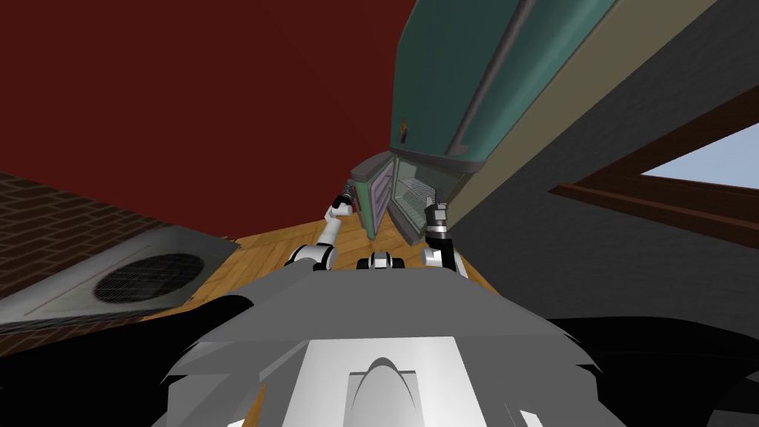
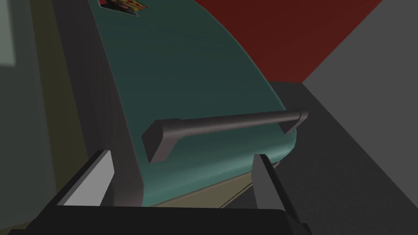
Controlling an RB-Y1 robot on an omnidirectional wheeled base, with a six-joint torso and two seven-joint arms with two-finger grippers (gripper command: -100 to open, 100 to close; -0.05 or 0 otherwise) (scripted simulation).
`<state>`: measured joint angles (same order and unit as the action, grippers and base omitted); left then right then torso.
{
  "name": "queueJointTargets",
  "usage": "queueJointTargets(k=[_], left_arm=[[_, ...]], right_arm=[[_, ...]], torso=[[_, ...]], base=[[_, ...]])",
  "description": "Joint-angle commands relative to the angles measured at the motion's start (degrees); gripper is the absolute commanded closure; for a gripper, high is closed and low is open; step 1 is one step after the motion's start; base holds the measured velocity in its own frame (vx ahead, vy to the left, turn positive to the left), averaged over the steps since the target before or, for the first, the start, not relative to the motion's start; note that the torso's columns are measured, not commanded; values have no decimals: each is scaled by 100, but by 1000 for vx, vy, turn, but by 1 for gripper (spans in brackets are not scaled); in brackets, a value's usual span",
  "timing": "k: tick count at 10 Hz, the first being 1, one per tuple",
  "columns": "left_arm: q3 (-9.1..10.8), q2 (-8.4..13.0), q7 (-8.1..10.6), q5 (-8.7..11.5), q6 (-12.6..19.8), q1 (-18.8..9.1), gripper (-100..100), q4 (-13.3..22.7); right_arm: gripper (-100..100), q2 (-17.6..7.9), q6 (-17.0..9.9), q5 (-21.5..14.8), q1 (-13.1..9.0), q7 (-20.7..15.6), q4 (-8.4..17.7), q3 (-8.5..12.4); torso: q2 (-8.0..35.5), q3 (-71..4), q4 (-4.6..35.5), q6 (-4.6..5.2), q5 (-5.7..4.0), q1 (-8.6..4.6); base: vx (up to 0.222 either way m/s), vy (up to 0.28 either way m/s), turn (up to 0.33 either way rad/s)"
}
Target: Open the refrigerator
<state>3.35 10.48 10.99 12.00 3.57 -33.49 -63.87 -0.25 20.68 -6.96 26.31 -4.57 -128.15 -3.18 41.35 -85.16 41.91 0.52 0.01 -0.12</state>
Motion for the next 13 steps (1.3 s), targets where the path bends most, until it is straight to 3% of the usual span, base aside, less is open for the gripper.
queueJointTargets(k=[1, 5, 6, 7, 9, 13], left_arm=[[-231, -1, 58, 89, 23, -14, 100, -14], [-537, 12, 137, 213, 37, -29, 100, -45], [-481, 18, 123, 195, 16, -30, 100, -49], [-597, 48, 142, 225, 187, -136, -100, -105], [-716, 76, 154, 252, 375, -242, -100, -156], [-954, 131, 178, 305, 750, -454, -100, -259]], right_arm=[[0, -1, 0, 0, 0, 0, 0, 0], [0, 0, 0, 0, 0, 0, 0, 0], [0, -1, 0, 0, 0, 0, 0, 1], [0, 2, 0, 0, 0, 0, 0, -2], [0, 4, 0, 0, -2, 0, 0, -3], [0, 3, 0, 0, -1, 0, 0, -3]], torso=[[1, -1, -2, 7, 1, 2], [23, 13, -1, -21, 2, 2], [58, 35, 17, -40, 4, 16], [96, 60, 35, -47, -17, -61], [88, 57, 22, -20, -13, -41], [80, 51, 33, -55, 3, 24]], base=[[92, 417, -147], [94, 442, -146], [21, 220, -39], [22, 122, -102], [22, 141, -94], [21, 121, -97]])
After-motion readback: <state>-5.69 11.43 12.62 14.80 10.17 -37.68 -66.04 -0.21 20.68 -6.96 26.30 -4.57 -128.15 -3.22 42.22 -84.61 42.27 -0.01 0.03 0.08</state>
